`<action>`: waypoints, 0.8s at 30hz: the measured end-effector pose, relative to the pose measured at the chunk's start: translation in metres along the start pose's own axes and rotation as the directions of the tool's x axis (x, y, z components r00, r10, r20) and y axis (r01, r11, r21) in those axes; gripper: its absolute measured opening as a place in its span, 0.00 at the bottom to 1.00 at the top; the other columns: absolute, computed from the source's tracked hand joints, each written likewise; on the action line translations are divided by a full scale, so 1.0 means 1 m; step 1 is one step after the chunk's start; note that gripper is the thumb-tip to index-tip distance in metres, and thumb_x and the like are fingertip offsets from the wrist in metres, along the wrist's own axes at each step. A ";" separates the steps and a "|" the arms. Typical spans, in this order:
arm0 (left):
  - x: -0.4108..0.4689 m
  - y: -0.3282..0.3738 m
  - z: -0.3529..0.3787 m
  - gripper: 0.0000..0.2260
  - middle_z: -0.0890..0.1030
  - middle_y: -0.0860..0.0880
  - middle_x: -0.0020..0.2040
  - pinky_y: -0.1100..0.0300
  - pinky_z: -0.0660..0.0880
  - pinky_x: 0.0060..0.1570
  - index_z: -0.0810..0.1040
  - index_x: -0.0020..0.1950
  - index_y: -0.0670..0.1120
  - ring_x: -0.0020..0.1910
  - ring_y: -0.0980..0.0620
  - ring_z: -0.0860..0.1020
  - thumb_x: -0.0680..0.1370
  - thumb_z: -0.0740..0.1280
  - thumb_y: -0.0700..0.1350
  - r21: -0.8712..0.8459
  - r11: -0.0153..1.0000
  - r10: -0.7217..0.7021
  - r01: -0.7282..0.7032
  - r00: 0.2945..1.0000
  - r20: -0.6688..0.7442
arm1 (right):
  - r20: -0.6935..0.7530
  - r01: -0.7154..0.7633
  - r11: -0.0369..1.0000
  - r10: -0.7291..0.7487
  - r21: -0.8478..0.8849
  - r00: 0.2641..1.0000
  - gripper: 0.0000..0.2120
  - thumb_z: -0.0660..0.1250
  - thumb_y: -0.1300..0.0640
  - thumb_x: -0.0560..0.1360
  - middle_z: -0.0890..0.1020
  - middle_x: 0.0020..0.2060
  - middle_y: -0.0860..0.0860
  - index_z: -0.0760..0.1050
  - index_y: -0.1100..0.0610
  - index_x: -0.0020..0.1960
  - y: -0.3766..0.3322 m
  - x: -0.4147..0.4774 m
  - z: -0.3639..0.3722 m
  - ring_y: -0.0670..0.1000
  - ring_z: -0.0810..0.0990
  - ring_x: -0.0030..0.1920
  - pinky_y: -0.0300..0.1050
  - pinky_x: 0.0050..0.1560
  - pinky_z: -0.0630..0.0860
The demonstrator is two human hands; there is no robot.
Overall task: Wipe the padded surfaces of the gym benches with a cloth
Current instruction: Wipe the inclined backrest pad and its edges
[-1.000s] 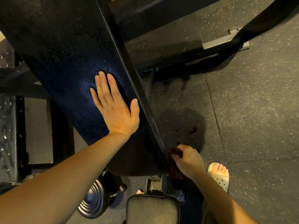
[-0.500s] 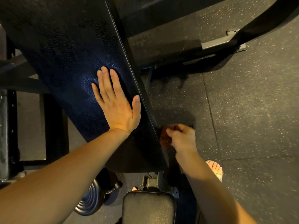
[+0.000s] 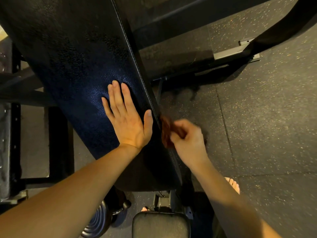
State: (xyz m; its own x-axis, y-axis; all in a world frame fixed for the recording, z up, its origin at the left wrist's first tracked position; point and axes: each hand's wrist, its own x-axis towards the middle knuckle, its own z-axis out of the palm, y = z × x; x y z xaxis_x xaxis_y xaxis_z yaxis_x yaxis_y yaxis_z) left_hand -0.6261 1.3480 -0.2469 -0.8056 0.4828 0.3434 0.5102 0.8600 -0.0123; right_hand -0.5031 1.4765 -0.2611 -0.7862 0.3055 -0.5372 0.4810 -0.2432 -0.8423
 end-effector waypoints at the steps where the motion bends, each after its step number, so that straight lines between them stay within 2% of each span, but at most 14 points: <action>1: 0.000 0.000 0.000 0.36 0.54 0.33 0.81 0.35 0.46 0.79 0.54 0.81 0.33 0.82 0.35 0.51 0.81 0.53 0.58 -0.001 1.000 0.002 -0.002 1.000 -0.001 | 0.059 -0.069 0.994 0.074 -0.080 0.996 0.10 0.69 0.64 0.78 0.85 0.44 0.45 0.80 0.49 0.52 0.016 -0.008 -0.006 0.41 0.85 0.47 0.41 0.51 0.83; 3: 0.000 0.000 0.000 0.36 0.54 0.33 0.81 0.35 0.46 0.79 0.54 0.81 0.33 0.82 0.35 0.51 0.81 0.53 0.58 0.000 1.000 0.002 -0.002 1.000 -0.001 | 0.129 -0.172 0.942 0.216 -0.289 0.968 0.10 0.69 0.63 0.78 0.85 0.42 0.46 0.79 0.48 0.48 0.031 -0.017 -0.017 0.42 0.85 0.45 0.37 0.47 0.82; 4: -0.001 0.000 0.000 0.36 0.54 0.33 0.81 0.35 0.46 0.79 0.54 0.81 0.33 0.82 0.35 0.51 0.81 0.53 0.58 0.000 1.000 0.001 -0.001 1.000 -0.002 | 0.128 -0.200 0.928 0.250 -0.313 0.960 0.09 0.69 0.62 0.78 0.85 0.41 0.46 0.79 0.48 0.47 0.029 -0.013 -0.019 0.42 0.85 0.43 0.37 0.46 0.81; 6: 0.000 0.000 0.000 0.36 0.54 0.33 0.81 0.34 0.46 0.79 0.53 0.81 0.34 0.82 0.35 0.51 0.81 0.53 0.58 0.000 1.000 0.003 -0.003 1.000 -0.003 | 0.068 -0.171 0.971 0.184 -0.166 0.981 0.06 0.70 0.60 0.78 0.85 0.41 0.47 0.80 0.50 0.46 0.009 0.005 -0.016 0.42 0.84 0.41 0.42 0.48 0.82; 8: 0.000 0.000 0.000 0.36 0.54 0.33 0.81 0.34 0.46 0.79 0.53 0.81 0.34 0.82 0.35 0.50 0.81 0.53 0.57 -0.003 1.000 0.004 -0.004 1.000 -0.001 | -0.029 -0.055 0.998 0.055 0.017 0.998 0.03 0.70 0.59 0.78 0.85 0.41 0.50 0.80 0.51 0.47 -0.022 0.030 -0.004 0.45 0.85 0.43 0.46 0.49 0.83; 10: 0.000 0.000 0.000 0.36 0.53 0.33 0.81 0.34 0.46 0.79 0.53 0.81 0.34 0.82 0.35 0.50 0.81 0.54 0.57 -0.007 1.000 0.004 -0.004 1.000 0.001 | -0.092 0.043 0.997 -0.038 0.062 0.995 0.01 0.70 0.57 0.79 0.84 0.42 0.50 0.79 0.52 0.48 -0.039 0.043 0.008 0.45 0.85 0.43 0.44 0.47 0.83; 11: 0.000 -0.001 0.001 0.36 0.53 0.33 0.81 0.34 0.46 0.78 0.53 0.81 0.34 0.82 0.35 0.50 0.81 0.54 0.57 -0.009 1.000 0.004 -0.004 1.000 0.000 | -0.097 0.034 0.998 -0.028 0.056 0.995 0.02 0.70 0.58 0.79 0.84 0.42 0.49 0.78 0.52 0.49 -0.033 0.040 0.013 0.44 0.84 0.43 0.42 0.46 0.83; 13: 0.000 -0.001 0.001 0.36 0.54 0.33 0.81 0.33 0.47 0.78 0.54 0.81 0.33 0.82 0.35 0.51 0.81 0.54 0.57 -0.006 1.000 0.002 -0.002 1.000 -0.001 | -0.061 -0.103 0.994 0.105 0.033 0.993 0.04 0.68 0.59 0.80 0.83 0.42 0.48 0.76 0.52 0.49 -0.004 0.018 0.014 0.42 0.84 0.42 0.39 0.43 0.82; 16: -0.001 -0.001 0.001 0.36 0.54 0.33 0.81 0.33 0.48 0.78 0.54 0.81 0.33 0.82 0.34 0.51 0.81 0.54 0.57 -0.006 1.000 0.004 -0.004 1.000 -0.003 | 0.010 -0.322 0.938 0.326 -0.125 0.945 0.05 0.67 0.60 0.80 0.83 0.44 0.50 0.75 0.51 0.48 0.031 -0.011 0.004 0.45 0.85 0.41 0.43 0.44 0.84; 18: -0.001 -0.001 0.001 0.36 0.55 0.33 0.81 0.32 0.49 0.78 0.54 0.81 0.33 0.82 0.34 0.52 0.81 0.54 0.57 -0.008 1.000 0.008 -0.008 1.000 -0.004 | -0.002 -0.300 0.953 0.300 -0.051 0.954 0.05 0.67 0.60 0.80 0.84 0.44 0.51 0.76 0.52 0.47 0.023 0.003 0.003 0.46 0.86 0.41 0.45 0.44 0.85; 21: 0.000 -0.002 0.002 0.36 0.55 0.32 0.81 0.32 0.48 0.78 0.54 0.81 0.33 0.81 0.34 0.52 0.81 0.54 0.57 0.000 1.000 0.007 -0.007 1.000 -0.001 | -0.068 -0.067 0.993 0.074 0.100 0.995 0.03 0.68 0.59 0.80 0.84 0.42 0.51 0.78 0.53 0.48 -0.010 0.028 0.011 0.47 0.86 0.42 0.43 0.42 0.84; 22: 0.000 -0.002 0.002 0.36 0.55 0.32 0.81 0.32 0.48 0.78 0.54 0.81 0.33 0.81 0.34 0.52 0.81 0.54 0.57 0.004 1.000 0.006 -0.006 1.000 -0.004 | -0.084 -0.040 0.994 0.049 0.106 0.995 0.02 0.68 0.59 0.80 0.84 0.42 0.51 0.78 0.54 0.48 -0.010 0.029 0.014 0.47 0.86 0.42 0.42 0.42 0.84; 24: 0.000 -0.001 0.002 0.36 0.55 0.32 0.81 0.33 0.48 0.78 0.54 0.81 0.33 0.81 0.34 0.52 0.81 0.54 0.57 -0.002 1.000 0.005 -0.005 1.000 -0.002 | -0.070 -0.144 0.988 0.148 0.053 0.986 0.05 0.67 0.61 0.80 0.84 0.40 0.52 0.78 0.55 0.47 0.010 0.015 0.012 0.47 0.85 0.41 0.45 0.45 0.84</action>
State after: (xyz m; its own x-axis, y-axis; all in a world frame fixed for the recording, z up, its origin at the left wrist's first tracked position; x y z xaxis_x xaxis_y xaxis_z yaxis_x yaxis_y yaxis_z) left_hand -0.6269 1.3471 -0.2484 -0.8022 0.4871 0.3454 0.5152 0.8570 -0.0118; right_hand -0.5145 1.4679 -0.2773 -0.6771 0.3301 -0.6577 0.5681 -0.3337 -0.7523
